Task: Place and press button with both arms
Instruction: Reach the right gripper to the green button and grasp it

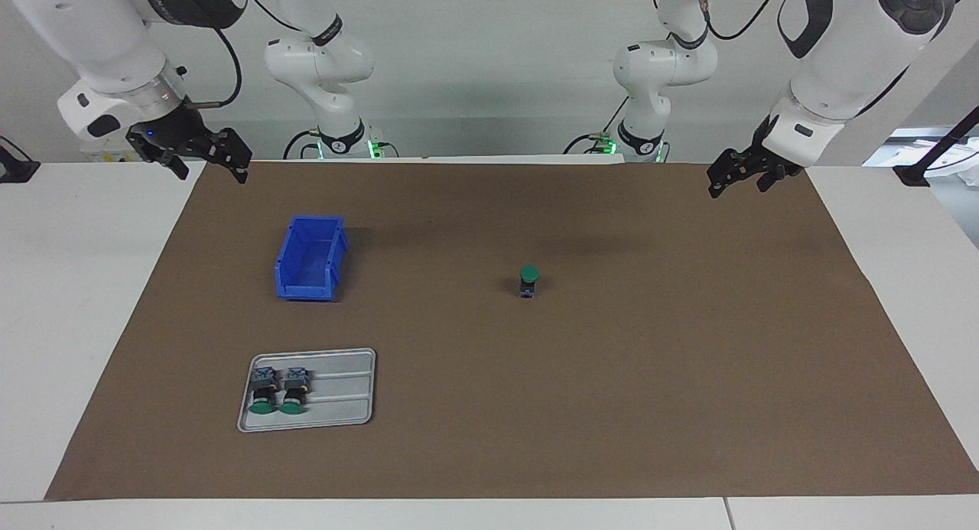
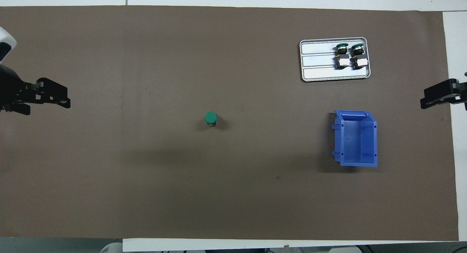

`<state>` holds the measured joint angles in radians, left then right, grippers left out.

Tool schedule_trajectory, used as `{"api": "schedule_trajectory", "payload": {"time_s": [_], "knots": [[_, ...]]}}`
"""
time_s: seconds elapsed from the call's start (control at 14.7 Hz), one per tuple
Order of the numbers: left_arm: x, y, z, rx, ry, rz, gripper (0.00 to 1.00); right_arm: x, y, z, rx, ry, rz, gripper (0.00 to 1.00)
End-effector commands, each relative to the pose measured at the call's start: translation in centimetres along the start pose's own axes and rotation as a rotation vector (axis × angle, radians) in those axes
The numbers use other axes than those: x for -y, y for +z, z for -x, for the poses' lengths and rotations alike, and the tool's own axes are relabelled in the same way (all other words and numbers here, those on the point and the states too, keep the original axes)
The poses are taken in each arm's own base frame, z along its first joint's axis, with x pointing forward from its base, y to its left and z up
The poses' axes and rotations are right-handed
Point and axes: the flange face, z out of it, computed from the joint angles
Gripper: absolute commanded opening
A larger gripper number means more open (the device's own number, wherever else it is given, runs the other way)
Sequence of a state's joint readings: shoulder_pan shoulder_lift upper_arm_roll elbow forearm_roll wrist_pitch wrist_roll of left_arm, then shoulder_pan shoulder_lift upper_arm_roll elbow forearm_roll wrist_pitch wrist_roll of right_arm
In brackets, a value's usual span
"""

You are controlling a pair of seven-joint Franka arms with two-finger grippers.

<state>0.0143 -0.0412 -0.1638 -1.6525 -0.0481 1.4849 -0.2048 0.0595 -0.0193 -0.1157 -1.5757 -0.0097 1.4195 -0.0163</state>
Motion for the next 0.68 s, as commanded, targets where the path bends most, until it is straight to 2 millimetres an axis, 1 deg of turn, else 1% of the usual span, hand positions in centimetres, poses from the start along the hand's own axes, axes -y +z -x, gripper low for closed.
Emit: {"api": "schedule_trajectory", "payload": {"time_s": [0.0,0.07,0.14,0.2,0.27,0.34,0.41,0.48,0.54,0.61], "knots": [[1.4,-1.2,0.3,0.002,-0.005,-0.014,0.99,3.1,-0.2,0.1,-0.041,-0.094,-0.064,0.99],[1.7,-1.4,0.4,-0.001,-0.011,-0.013,0.99,5.5,-0.4,-0.2,-0.079,-0.131,-0.066,0.99],[1.9,-1.4,0.4,-0.003,-0.015,-0.012,0.99,9.1,-0.5,-0.2,-0.082,-0.139,-0.061,0.99],[1.9,-1.3,0.5,0.002,-0.019,-0.014,0.99,12.0,-0.1,-0.7,-0.080,-0.086,-0.059,0.99],[2.0,-1.7,0.7,-0.010,-0.020,-0.013,0.99,15.5,0.1,-1.3,-0.086,-0.059,-0.055,0.99],[2.8,-1.7,0.6,-0.008,-0.031,-0.012,0.99,19.6,0.5,-1.7,-0.086,-0.063,-0.048,0.99],[4.0,-1.6,0.7,0.010,-0.040,-0.012,0.99,23.7,1.4,-2.8,-0.083,-0.044,-0.037,0.99],[4.3,-1.4,0.9,0.030,-0.015,-0.017,0.99,27.7,1.6,-3.3,-0.098,-0.013,-0.041,0.99],[4.5,-1.6,0.9,0.025,0.007,-0.037,0.99,30.7,2.3,-3.9,-0.099,0.017,-0.053,0.99],[4.7,-1.6,0.8,0.017,0.027,-0.067,0.99,33.7,3.4,-4.7,-0.101,0.053,-0.064,0.99]]}}
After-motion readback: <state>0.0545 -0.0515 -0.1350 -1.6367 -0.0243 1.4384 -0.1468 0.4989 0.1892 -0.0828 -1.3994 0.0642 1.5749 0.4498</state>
